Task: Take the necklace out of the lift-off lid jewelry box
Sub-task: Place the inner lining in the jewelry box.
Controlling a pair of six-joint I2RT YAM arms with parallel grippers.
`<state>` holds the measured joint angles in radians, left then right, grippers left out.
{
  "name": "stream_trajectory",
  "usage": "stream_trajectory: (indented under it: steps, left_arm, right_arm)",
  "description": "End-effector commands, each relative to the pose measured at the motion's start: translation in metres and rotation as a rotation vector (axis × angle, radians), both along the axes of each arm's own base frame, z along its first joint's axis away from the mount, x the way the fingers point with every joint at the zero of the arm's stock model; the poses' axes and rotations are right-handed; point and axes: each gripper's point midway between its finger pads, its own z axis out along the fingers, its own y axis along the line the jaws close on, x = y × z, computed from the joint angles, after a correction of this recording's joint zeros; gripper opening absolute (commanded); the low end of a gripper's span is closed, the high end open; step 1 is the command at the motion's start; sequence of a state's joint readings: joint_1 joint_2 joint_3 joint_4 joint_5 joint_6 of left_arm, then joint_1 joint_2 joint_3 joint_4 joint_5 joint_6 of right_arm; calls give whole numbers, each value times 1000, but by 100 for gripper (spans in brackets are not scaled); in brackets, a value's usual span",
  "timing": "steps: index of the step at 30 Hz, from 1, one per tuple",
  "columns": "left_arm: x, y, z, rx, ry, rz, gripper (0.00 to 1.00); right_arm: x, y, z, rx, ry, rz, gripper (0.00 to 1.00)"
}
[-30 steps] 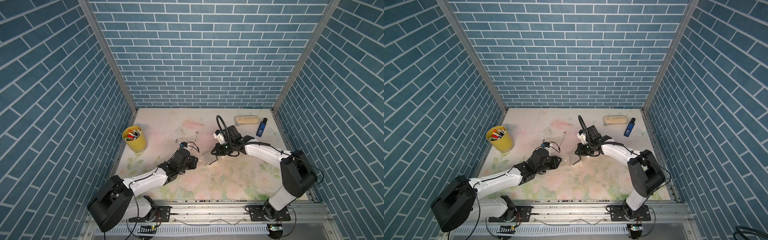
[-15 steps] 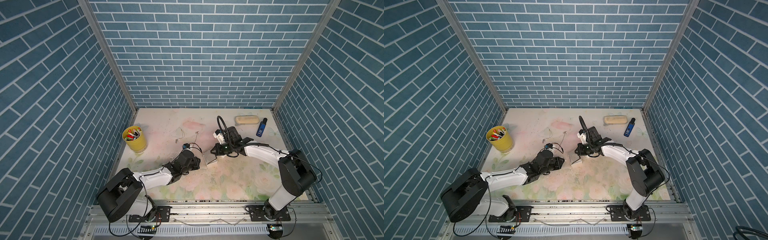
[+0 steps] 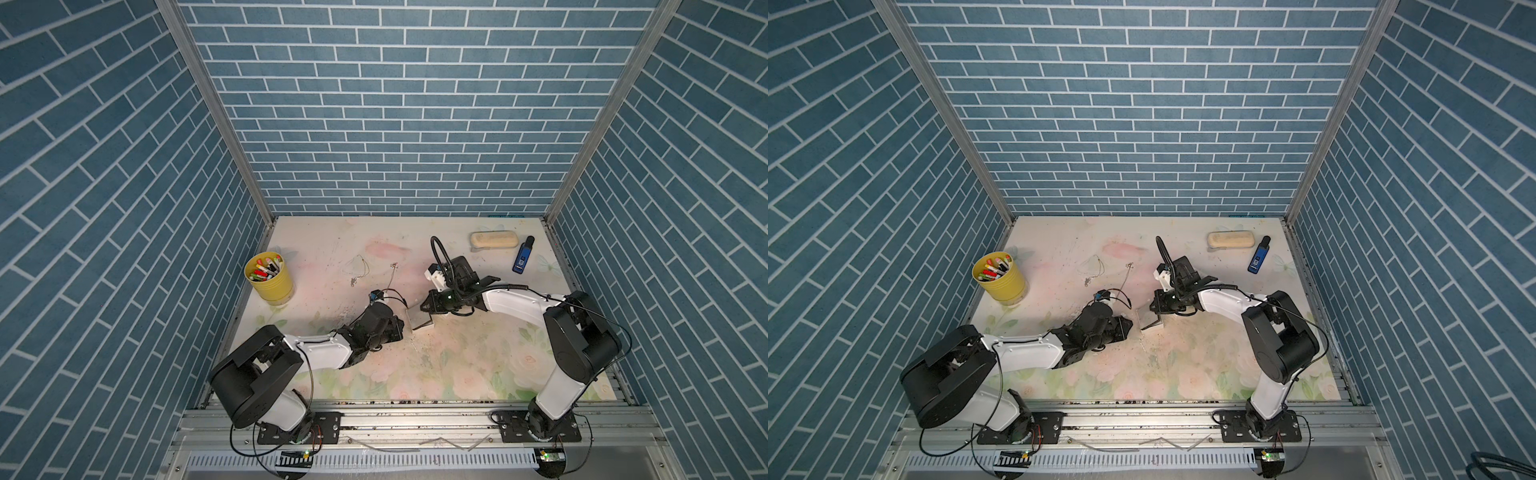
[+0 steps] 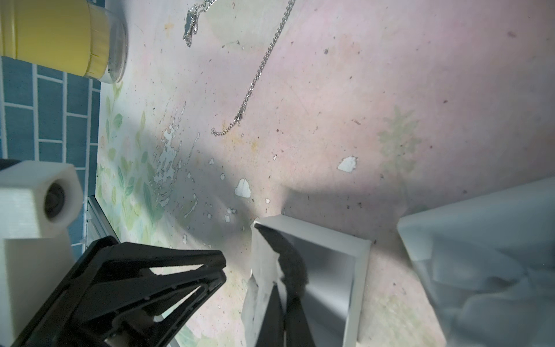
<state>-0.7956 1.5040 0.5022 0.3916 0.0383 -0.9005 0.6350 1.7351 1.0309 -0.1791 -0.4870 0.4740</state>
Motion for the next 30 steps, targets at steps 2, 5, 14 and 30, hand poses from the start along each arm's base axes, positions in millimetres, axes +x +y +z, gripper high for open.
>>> stream_trajectory:
  steps: [2, 5, 14, 30]
  left_arm:
    - [3, -5, 0, -14, -13, 5, 18]
    - [4, -6, -3, -12, -8, 3, 17]
    - [3, -7, -4, -14, -4, 0, 17]
    - [2, -5, 0, -13, -17, -4, 17]
  right_arm:
    - [-3, 1, -13, -3, 2, 28, 0]
    - [-2, 1, -16, -10, -4, 32, 0]
    - [-3, -3, -24, -26, -15, 26, 10]
    - [-2, -13, 14, -82, -23, -8, 61]
